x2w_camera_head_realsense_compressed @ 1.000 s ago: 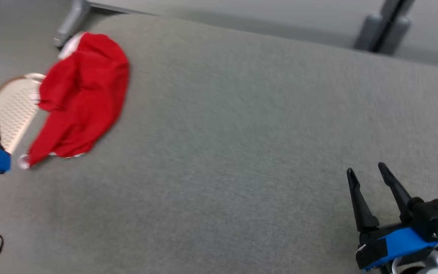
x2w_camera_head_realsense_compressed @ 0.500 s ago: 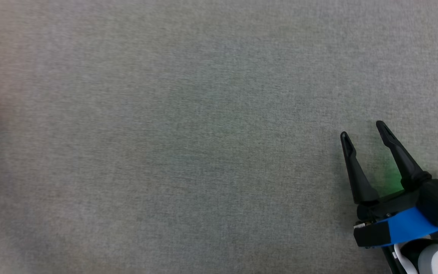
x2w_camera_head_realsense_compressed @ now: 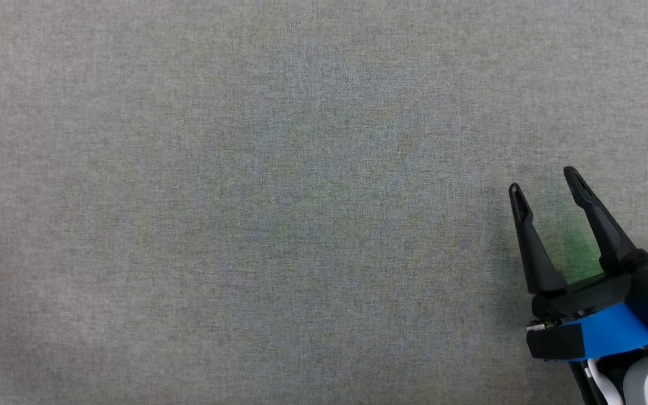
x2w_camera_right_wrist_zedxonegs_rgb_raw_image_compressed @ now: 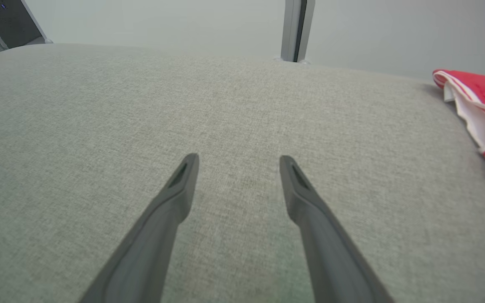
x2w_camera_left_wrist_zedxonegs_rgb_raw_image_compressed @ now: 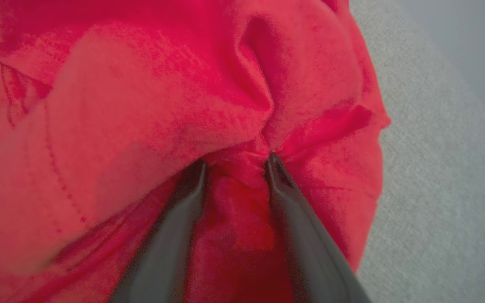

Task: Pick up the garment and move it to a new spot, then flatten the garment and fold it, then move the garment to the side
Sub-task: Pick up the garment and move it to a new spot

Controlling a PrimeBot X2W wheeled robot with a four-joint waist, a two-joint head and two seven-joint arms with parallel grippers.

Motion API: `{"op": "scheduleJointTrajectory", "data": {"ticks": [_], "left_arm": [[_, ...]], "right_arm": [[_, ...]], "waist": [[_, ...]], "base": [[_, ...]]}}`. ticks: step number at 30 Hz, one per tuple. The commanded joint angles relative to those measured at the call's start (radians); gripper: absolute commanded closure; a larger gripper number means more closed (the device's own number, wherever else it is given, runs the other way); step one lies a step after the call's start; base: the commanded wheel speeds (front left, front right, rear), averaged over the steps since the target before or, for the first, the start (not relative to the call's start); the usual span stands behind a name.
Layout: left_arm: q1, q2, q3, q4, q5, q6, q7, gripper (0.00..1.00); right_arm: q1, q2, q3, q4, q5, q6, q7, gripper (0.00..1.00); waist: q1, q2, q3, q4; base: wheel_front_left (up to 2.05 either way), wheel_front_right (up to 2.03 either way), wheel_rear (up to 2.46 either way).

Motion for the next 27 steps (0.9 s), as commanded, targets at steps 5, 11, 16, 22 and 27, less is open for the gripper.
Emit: {"op": "scheduleJointTrajectory", "data": {"ticks": [5, 11, 16, 22, 27], "left_arm": [[0.000, 0.000, -0.041, 0.006, 0.035, -0.047, -0.061, 1.00], [-0.046, 0.056, -0.097, -0.096, 0.084, -0.098, -0.148, 1.00], [-0.072, 0.058, -0.168, -0.228, 0.086, -0.115, -0.133, 1.00], [-0.049, 0.016, -0.270, -0.432, 0.056, -0.121, -0.083, 1.00], [-0.006, -0.042, -0.352, -0.590, 0.029, -0.122, -0.025, 1.00]], "right_arm": [[-0.002, 0.013, -0.002, 0.020, 0.011, 0.000, -0.013, 0.00], [-0.010, 0.034, 0.023, 0.081, 0.037, 0.000, -0.037, 0.00], [0.009, 0.051, 0.020, 0.138, 0.064, 0.000, -0.066, 0.00], [0.037, 0.067, 0.020, 0.187, 0.084, 0.000, -0.096, 0.00], [0.055, 0.071, 0.031, 0.207, 0.093, 0.000, -0.099, 0.00]], "waist": [[0.0004, 0.0002, -0.054, 0.016], [0.0004, 0.0002, -0.174, 0.028], [0.0004, 0.0002, -0.299, 0.017], [0.0004, 0.0002, -0.422, -0.024], [0.0004, 0.0002, -0.481, -0.064]], "base": [[0.00, 0.00, 0.00], [0.00, 0.00, 0.00], [0.00, 0.00, 0.00], [0.00, 0.00, 0.00], [0.00, 0.00, 0.00]]}}
